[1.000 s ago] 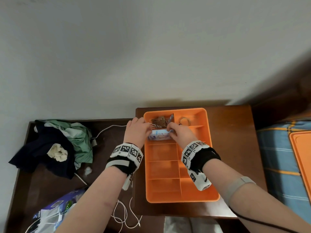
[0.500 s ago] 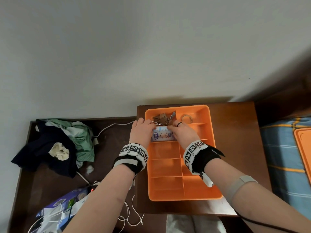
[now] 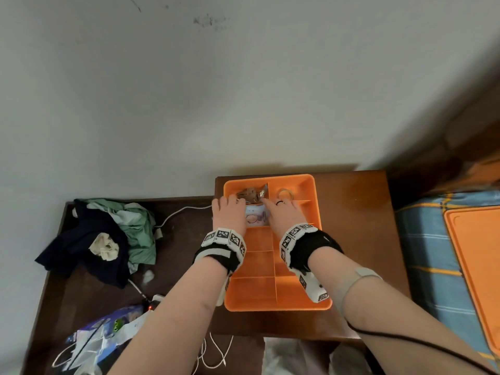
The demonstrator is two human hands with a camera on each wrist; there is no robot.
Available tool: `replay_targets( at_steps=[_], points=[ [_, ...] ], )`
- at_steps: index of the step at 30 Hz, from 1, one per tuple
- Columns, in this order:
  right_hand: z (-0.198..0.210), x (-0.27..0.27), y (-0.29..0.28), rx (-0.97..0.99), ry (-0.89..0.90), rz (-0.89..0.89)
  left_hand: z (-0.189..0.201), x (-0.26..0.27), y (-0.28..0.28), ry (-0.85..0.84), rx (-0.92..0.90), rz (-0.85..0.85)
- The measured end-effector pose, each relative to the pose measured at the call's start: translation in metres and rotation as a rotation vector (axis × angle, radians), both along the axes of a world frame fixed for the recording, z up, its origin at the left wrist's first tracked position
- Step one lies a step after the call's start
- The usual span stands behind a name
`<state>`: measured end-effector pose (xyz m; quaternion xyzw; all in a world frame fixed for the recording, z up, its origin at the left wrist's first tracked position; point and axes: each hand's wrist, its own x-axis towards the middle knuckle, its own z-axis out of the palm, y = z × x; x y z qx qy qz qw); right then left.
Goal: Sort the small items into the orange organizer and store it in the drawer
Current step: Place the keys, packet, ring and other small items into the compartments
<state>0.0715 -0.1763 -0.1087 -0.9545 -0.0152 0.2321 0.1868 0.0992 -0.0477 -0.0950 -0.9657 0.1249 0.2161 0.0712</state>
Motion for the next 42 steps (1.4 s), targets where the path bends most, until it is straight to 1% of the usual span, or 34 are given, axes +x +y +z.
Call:
replay_targets(
  at_steps=[1, 5, 8, 10, 13, 17, 19, 22, 27, 31, 32, 35, 37, 38, 40, 42],
  points=[
    [0.005, -0.003, -0.010, 0.075, -0.028, -0.074, 0.003, -0.003, -0.006, -0.020, -0.032, 0.025],
    [0.010, -0.029, -0.066, 0.325, -0.072, -0.308, 0.016, -0.029, -0.040, -0.057, -0.158, 0.014],
    [0.013, -0.059, -0.119, 0.429, -0.094, -0.404, 0.023, -0.059, -0.076, -0.056, -0.286, 0.029],
    [0.017, -0.084, -0.152, 0.434, -0.103, -0.406, 0.026, -0.085, -0.101, -0.031, -0.339, 0.025],
    [0.015, -0.119, -0.190, 0.377, -0.074, -0.330, 0.025, -0.123, -0.135, 0.023, -0.408, 0.060],
    [0.000, -0.159, -0.218, 0.292, 0.004, -0.262, 0.014, -0.172, -0.163, 0.102, -0.465, 0.110],
    [-0.010, -0.178, -0.224, 0.282, 0.031, -0.253, 0.006, -0.192, -0.172, 0.147, -0.463, 0.112],
    [-0.026, -0.204, -0.223, 0.289, 0.118, -0.241, -0.011, -0.216, -0.183, 0.245, -0.439, 0.130],
    [-0.059, -0.231, -0.209, 0.320, 0.229, -0.242, -0.048, -0.239, -0.195, 0.352, -0.367, 0.171],
    [-0.080, -0.238, -0.198, 0.320, 0.164, -0.288, -0.072, -0.242, -0.202, 0.318, -0.302, 0.209],
    [-0.084, -0.237, -0.196, 0.330, 0.141, -0.306, -0.077, -0.241, -0.204, 0.309, -0.312, 0.222],
    [-0.089, -0.234, -0.193, 0.396, 0.105, -0.355, -0.087, -0.236, -0.204, 0.327, -0.422, 0.326],
    [-0.087, -0.232, -0.196, 0.495, 0.101, -0.420, -0.088, -0.232, -0.201, 0.355, -0.507, 0.421],
    [-0.083, -0.230, -0.197, 0.545, 0.095, -0.453, -0.085, -0.231, -0.200, 0.358, -0.546, 0.446],
    [-0.071, -0.223, -0.200, 0.622, 0.048, -0.506, -0.073, -0.227, -0.198, 0.338, -0.618, 0.446],
    [-0.059, -0.211, -0.202, 0.684, -0.010, -0.545, -0.054, -0.223, -0.197, 0.288, -0.735, 0.478]
  ],
)
